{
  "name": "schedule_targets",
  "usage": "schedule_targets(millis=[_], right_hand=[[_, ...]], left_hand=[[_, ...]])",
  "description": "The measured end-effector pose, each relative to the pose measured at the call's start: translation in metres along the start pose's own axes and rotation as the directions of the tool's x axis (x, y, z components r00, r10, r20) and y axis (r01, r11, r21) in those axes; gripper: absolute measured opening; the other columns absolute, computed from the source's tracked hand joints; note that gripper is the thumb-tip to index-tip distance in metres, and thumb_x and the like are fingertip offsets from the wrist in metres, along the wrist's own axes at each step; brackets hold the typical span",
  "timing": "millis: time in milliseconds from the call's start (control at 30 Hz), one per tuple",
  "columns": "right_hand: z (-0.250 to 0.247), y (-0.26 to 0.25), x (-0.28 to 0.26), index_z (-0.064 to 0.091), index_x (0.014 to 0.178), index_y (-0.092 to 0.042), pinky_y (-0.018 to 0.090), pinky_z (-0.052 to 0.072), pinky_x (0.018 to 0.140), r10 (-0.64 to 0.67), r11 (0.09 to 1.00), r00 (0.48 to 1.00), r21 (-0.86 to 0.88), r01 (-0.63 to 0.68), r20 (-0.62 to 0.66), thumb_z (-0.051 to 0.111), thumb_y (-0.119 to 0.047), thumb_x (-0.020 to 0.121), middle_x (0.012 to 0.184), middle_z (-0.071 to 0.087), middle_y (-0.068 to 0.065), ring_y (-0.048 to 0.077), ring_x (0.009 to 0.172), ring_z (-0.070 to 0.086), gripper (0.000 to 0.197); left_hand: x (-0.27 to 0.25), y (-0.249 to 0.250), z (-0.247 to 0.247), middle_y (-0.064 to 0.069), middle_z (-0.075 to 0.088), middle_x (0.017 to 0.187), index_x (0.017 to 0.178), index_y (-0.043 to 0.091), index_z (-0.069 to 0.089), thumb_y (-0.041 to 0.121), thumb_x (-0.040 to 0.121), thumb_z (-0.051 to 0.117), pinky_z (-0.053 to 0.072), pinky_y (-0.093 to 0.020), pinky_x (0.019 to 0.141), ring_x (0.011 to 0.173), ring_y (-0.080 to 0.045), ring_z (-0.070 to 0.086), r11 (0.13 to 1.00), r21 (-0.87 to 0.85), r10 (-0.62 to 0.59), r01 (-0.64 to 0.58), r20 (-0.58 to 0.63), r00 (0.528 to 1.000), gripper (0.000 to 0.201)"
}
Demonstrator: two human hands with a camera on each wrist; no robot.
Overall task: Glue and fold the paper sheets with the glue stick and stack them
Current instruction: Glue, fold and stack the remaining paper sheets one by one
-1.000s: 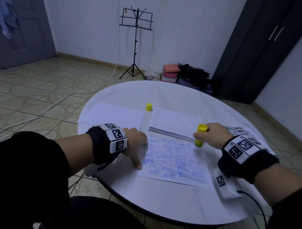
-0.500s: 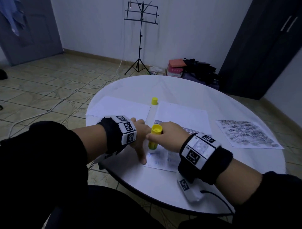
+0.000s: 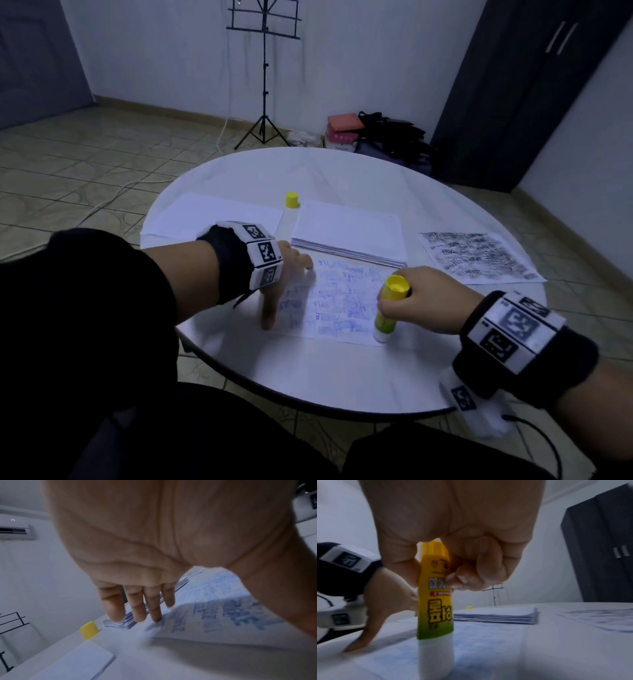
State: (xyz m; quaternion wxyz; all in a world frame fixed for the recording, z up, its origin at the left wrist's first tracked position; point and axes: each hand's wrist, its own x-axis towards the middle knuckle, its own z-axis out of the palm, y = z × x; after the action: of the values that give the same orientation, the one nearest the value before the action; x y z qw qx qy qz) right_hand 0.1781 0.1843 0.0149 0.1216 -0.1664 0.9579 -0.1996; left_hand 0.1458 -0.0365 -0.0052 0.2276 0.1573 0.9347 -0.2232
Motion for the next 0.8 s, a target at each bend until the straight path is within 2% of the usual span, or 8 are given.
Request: schedule_targets(millis=[100, 200, 333, 467, 567, 700, 733, 800], right_hand=[[-0.011, 0.018, -0.001, 0.068, 0.083, -0.002, 0.030, 0.043, 0.062, 0.075, 0.997, 0.997, 0.018, -0.074, -0.031, 0.065, -0.025, 0.078, 0.081, 0.065, 0.010, 0.020, 0.073, 0.058, 0.024], [-0.021, 0.027, 0.012, 0.069, 0.075, -0.004, 0.027, 0.033, 0.053, 0.142, 0.984, 0.975, 0.131, -0.121, -0.169, 0.061, -0.026, 0.082, 0.068, 0.055, 0.003, 0.013, 0.057, 0.046, 0.024], [-0.022, 0.027, 0.031, 0.053, 0.059, -0.014, 0.027, 0.030, 0.051, 0.207, 0.973, 0.952, 0.148, -0.177, -0.225, 0.060, -0.030, 0.087, 0.060, 0.047, 0.001, 0.014, 0.056, 0.043, 0.034], [-0.017, 0.024, 0.030, 0.059, 0.070, -0.009, 0.027, 0.031, 0.053, 0.200, 0.978, 0.965, 0.089, -0.188, -0.169, 0.057, -0.034, 0.089, 0.067, 0.048, 0.003, 0.016, 0.061, 0.044, 0.032], [-0.016, 0.024, 0.016, 0.058, 0.064, -0.009, 0.027, 0.033, 0.055, 0.166, 0.984, 0.978, 0.085, -0.156, -0.129, 0.057, -0.031, 0.088, 0.068, 0.050, 0.003, 0.015, 0.061, 0.045, 0.033], [-0.015, 0.026, -0.006, 0.055, 0.069, -0.012, 0.025, 0.033, 0.056, 0.146, 0.989, 0.988, 0.033, -0.145, -0.041, 0.061, -0.031, 0.086, 0.066, 0.049, -0.001, 0.011, 0.060, 0.044, 0.027], [-0.014, 0.028, -0.010, 0.057, 0.069, -0.011, 0.026, 0.035, 0.058, 0.137, 0.988, 0.990, 0.076, -0.134, -0.032, 0.062, -0.031, 0.085, 0.066, 0.053, -0.002, 0.011, 0.062, 0.047, 0.026], [-0.014, 0.034, -0.015, 0.065, 0.073, -0.010, 0.026, 0.042, 0.062, 0.121, 0.947, 0.988, 0.308, -0.087, -0.093, 0.065, -0.025, 0.083, 0.065, 0.063, -0.005, 0.013, 0.065, 0.054, 0.018]], left_hand=[[0.004, 0.004, -0.004, -0.004, 0.033, 0.143, 0.148, 0.043, -0.005, 0.061, 0.049, 0.084, 0.032, -0.047, 0.108, 0.133, -0.027, 0.032, 0.998, 0.054, 0.020, -0.022, 0.042, 0.999, 0.134], [0.010, 0.010, -0.008, -0.006, 0.034, 0.138, 0.146, 0.048, -0.009, 0.068, 0.051, 0.079, 0.034, -0.049, 0.104, 0.128, -0.029, 0.033, 0.989, 0.150, 0.006, -0.016, 0.066, 0.998, 0.131], [0.013, 0.013, -0.008, -0.006, 0.034, 0.138, 0.147, 0.047, -0.010, 0.067, 0.054, 0.078, 0.034, -0.048, 0.104, 0.128, -0.029, 0.033, 0.986, 0.168, -0.006, -0.006, 0.073, 0.997, 0.130], [0.012, 0.013, -0.007, -0.005, 0.034, 0.138, 0.147, 0.047, -0.008, 0.066, 0.053, 0.079, 0.033, -0.047, 0.105, 0.128, -0.027, 0.032, 0.988, 0.152, -0.001, -0.008, 0.057, 0.998, 0.129], [0.012, 0.012, -0.007, -0.005, 0.034, 0.137, 0.146, 0.048, -0.008, 0.066, 0.051, 0.081, 0.033, -0.048, 0.105, 0.130, -0.027, 0.032, 0.991, 0.134, -0.010, 0.002, 0.059, 0.998, 0.132], [0.011, 0.011, -0.007, -0.004, 0.033, 0.139, 0.145, 0.049, -0.010, 0.065, 0.047, 0.082, 0.033, -0.049, 0.106, 0.131, -0.026, 0.029, 0.992, 0.125, -0.012, 0.004, 0.059, 0.998, 0.135], [0.011, 0.012, -0.006, -0.004, 0.034, 0.138, 0.146, 0.049, -0.010, 0.065, 0.048, 0.083, 0.033, -0.048, 0.106, 0.130, -0.026, 0.030, 0.992, 0.123, -0.011, 0.004, 0.056, 0.998, 0.136], [0.008, 0.011, -0.005, -0.004, 0.035, 0.137, 0.146, 0.048, -0.009, 0.063, 0.048, 0.084, 0.034, -0.047, 0.106, 0.129, -0.025, 0.031, 0.996, 0.094, -0.005, 0.000, 0.050, 0.999, 0.136]])
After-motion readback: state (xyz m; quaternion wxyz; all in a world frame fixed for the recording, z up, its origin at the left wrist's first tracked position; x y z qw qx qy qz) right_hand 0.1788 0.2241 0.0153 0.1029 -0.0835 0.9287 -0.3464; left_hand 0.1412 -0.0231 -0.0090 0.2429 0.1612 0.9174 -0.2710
